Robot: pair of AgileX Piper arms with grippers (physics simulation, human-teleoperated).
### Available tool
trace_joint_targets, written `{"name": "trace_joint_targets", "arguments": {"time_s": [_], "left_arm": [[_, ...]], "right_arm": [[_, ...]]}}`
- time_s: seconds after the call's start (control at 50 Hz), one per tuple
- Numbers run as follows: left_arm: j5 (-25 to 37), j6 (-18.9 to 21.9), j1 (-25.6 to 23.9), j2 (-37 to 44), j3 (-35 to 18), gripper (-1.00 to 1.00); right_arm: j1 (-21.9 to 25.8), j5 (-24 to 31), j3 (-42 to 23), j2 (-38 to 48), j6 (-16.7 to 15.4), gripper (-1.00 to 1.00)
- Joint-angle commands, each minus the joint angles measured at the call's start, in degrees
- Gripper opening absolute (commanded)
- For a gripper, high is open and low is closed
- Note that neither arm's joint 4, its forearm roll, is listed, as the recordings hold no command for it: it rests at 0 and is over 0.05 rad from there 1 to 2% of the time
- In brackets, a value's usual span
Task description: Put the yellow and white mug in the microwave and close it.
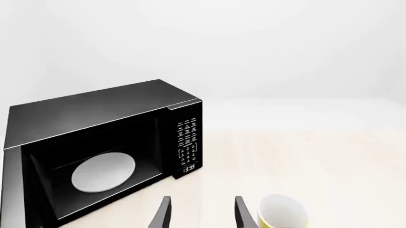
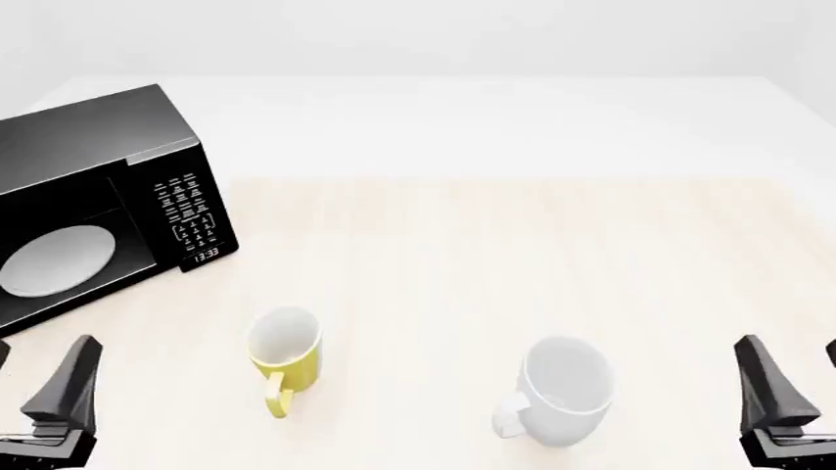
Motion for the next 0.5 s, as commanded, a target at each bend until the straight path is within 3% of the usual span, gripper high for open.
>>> {"name": "trace_joint_targets", "arguments": {"time_s": [0.02,0.32,0.5], "left_arm": [[-0.1,0.5,0.0,0.1,-0.1,1.00],[0.4,1.6,-1.1,-0.1,-0.9,1.00],[3.5,4.4,-5.1,-0.2,-5.4,1.00]], "right_arm": [[-0.1,-0.1,-0.2,0.3,0.1,1.00],[-0.2,-0.1,-0.2,0.4,0.1,1.00],[-0.2,-0.1,-0.2,0.4,0.1,1.00]]}}
